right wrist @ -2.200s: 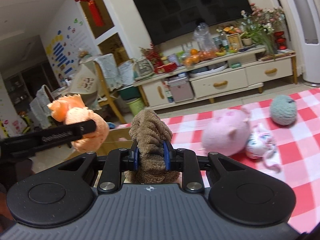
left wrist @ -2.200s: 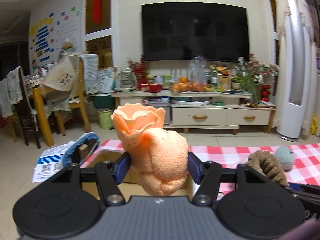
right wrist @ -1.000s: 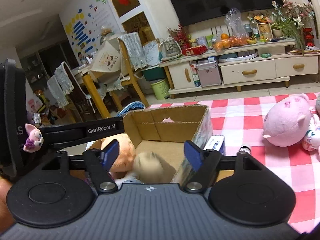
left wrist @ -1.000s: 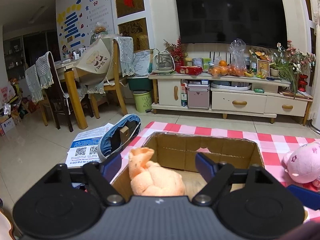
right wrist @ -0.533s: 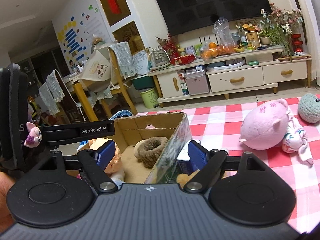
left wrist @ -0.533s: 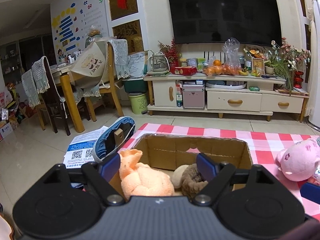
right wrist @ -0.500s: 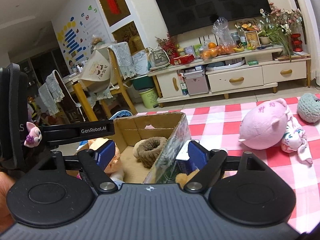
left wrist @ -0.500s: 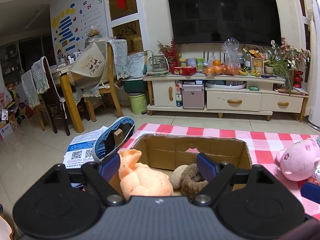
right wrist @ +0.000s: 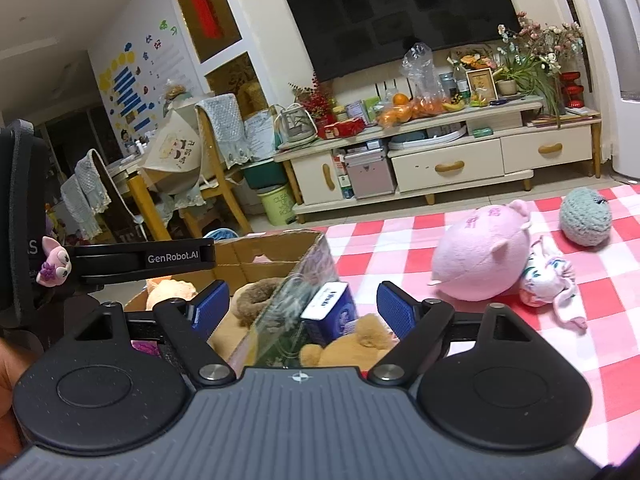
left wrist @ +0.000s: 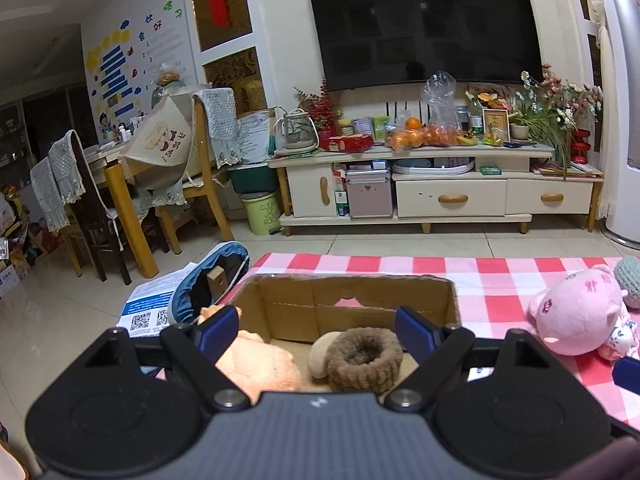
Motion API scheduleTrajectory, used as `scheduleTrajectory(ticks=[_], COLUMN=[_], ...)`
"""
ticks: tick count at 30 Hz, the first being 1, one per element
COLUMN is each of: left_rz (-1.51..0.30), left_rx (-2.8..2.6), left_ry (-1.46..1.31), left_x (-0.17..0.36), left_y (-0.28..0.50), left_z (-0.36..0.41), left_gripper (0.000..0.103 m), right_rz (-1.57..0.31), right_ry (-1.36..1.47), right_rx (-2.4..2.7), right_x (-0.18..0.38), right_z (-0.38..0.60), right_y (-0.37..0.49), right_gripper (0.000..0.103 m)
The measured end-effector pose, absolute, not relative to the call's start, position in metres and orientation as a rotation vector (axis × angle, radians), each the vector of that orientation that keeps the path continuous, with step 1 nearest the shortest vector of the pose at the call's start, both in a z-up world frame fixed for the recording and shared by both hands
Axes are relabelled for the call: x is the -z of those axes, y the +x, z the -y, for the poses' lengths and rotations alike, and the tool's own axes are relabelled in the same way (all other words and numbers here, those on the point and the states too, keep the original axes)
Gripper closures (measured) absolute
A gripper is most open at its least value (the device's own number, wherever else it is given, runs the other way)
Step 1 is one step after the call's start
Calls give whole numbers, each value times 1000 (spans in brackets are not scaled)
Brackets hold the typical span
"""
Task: Organize soft objects
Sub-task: 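Move both open tools back toward the teddy bear and white cloth bundle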
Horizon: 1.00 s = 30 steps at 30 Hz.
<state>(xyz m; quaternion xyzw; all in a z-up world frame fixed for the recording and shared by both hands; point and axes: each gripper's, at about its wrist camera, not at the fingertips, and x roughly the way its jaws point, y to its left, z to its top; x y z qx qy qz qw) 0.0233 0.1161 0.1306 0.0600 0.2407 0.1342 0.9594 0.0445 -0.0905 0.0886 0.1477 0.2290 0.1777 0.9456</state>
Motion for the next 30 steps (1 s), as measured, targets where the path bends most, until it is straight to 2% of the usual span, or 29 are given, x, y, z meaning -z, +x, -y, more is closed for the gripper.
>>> scheduleTrajectory(ticks=[20,30], left_rz=[-484,-485], left_rx=[-218,-177], left_ry=[193,229], left_x=[-127,-123], left_y=[25,23], left_z=[-65,-43], left_gripper=[12,3], right_rz=[-450,-477], right_ry=[337,360], right_rx=[-286,-231], right_x=[-86,-81], right_z=[97,100], right_y=[40,39], right_gripper=[0,0])
